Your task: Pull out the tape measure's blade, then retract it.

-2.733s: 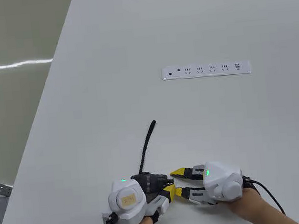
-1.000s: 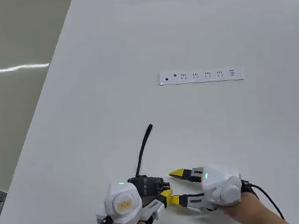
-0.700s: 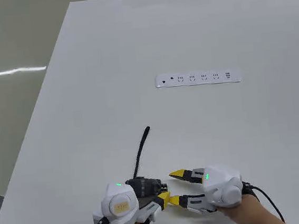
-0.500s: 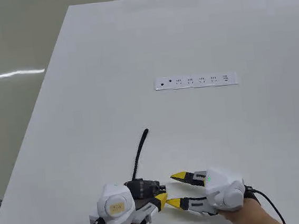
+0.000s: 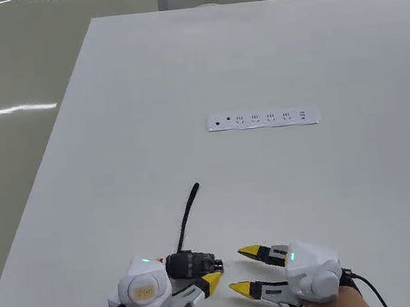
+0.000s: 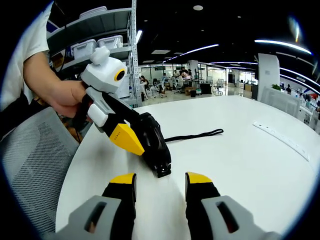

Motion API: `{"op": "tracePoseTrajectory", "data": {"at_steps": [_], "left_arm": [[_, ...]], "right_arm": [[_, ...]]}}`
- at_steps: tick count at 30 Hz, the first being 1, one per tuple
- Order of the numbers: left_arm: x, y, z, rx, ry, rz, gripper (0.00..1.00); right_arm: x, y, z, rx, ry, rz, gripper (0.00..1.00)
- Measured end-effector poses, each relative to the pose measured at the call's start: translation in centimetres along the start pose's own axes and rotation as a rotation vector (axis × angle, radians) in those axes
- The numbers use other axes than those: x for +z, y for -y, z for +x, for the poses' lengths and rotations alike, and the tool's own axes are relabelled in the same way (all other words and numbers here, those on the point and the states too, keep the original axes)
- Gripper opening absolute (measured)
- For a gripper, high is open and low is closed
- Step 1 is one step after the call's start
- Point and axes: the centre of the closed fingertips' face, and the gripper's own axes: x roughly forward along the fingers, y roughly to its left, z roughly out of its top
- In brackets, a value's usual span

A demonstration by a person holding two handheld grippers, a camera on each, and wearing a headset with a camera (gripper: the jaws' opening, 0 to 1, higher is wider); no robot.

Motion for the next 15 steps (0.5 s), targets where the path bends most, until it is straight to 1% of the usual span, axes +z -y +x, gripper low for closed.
{"op": "tracePoseTrajectory", "data": {"at_steps": [1,5,8,10,15], "left_arm": [[0.0,0.1,0.0,-0.01,0.002,0.006,0.74],[0.1,-0.1,-0.2,-0.017,0.0,0.026,0.74],[0.2,-0.1,-0.4,-0.034,0.005,0.035,0.74],[0.4,-0.1,-0.5,-0.04,0.008,0.04,0.74],[0.5,-0.2,-0.8,-0.053,0.012,0.057,0.74]], "right_arm": [[-0.1,0.1,-0.1,-0.006,0.0,0.003,0.39],[0.0,0.1,-0.3,-0.02,0.005,0.011,0.39],[0.2,0.1,-0.6,-0.029,0.008,0.017,0.39],[0.6,0.0,-0.8,-0.032,0.023,0.034,0.4],[0.7,0.1,-1.1,-0.046,0.023,0.037,0.41]]}}
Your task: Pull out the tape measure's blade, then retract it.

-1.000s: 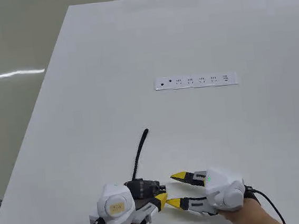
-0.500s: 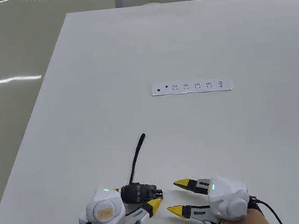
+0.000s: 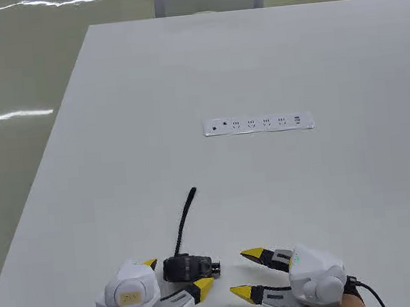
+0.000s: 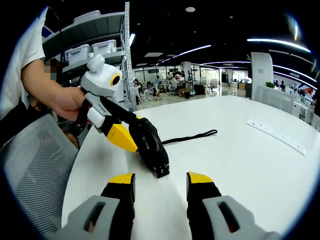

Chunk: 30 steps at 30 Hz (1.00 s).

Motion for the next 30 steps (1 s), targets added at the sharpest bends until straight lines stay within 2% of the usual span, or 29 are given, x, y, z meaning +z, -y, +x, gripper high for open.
{"op": "tracePoseTrajectory", "data": {"at_steps": [8,30], "left_arm": [[-0.2,-0.2,-0.6,-0.022,0.008,0.023,0.73],[-1.1,-1.6,-2.4,-0.034,0.003,0.088,0.74]], "right_arm": [[0.3,-0.2,-0.6,-0.021,0.006,0.008,0.42],[0.0,0.0,-2.6,-0.095,-0.024,0.041,0.46]]}}
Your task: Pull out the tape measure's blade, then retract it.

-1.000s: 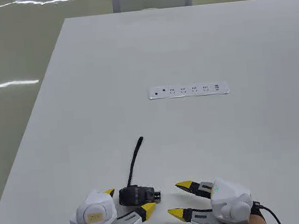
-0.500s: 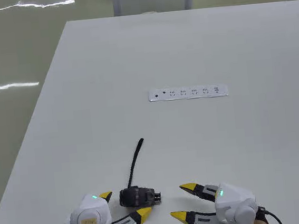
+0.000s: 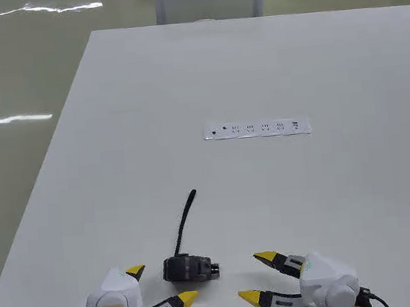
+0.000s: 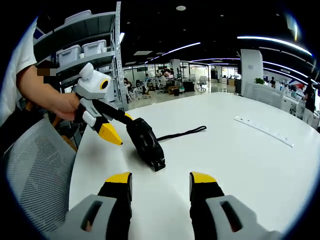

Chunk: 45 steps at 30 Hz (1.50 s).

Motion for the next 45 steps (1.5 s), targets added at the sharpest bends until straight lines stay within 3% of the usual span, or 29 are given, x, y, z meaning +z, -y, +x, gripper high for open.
{"op": "tracePoseTrajectory", "data": {"at_steps": [13,26,45], "left_arm": [[-0.6,-0.3,-1.5,-0.016,0.008,0.038,0.75],[-1.3,-0.2,-2.9,-0.028,0.026,0.035,0.77],[-1.1,0.3,-4.3,-0.049,0.065,0.041,0.79]], "right_arm": [[-0.5,-0.4,-1.7,-0.029,-0.01,0.013,0.47],[-0.9,-0.5,-3.7,-0.057,-0.011,0.029,0.49],[-1.4,-0.3,-6.4,-0.119,-0.01,0.05,0.51]]}}
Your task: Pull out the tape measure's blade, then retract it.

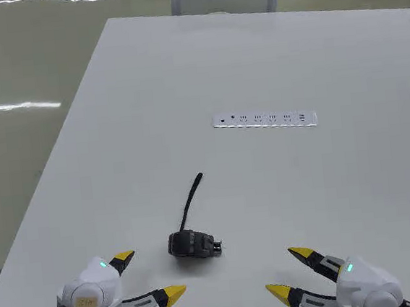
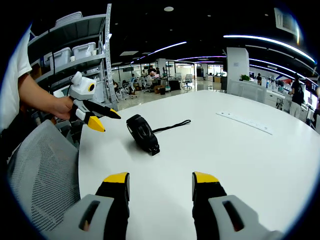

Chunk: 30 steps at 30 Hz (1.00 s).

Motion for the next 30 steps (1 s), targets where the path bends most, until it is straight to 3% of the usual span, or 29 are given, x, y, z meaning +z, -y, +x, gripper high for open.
{"op": "tracePoseTrajectory", "data": {"at_steps": [12,30], "left_arm": [[-0.4,0.0,-1.0,-0.008,-0.003,0.017,0.81],[-1.5,-0.1,-3.2,-0.018,-0.008,-0.01,0.83]], "right_arm": [[-0.2,0.2,-1.7,-0.03,0.004,0.023,0.52],[-0.8,-0.4,-4.0,-0.056,0.001,0.043,0.55]]}}
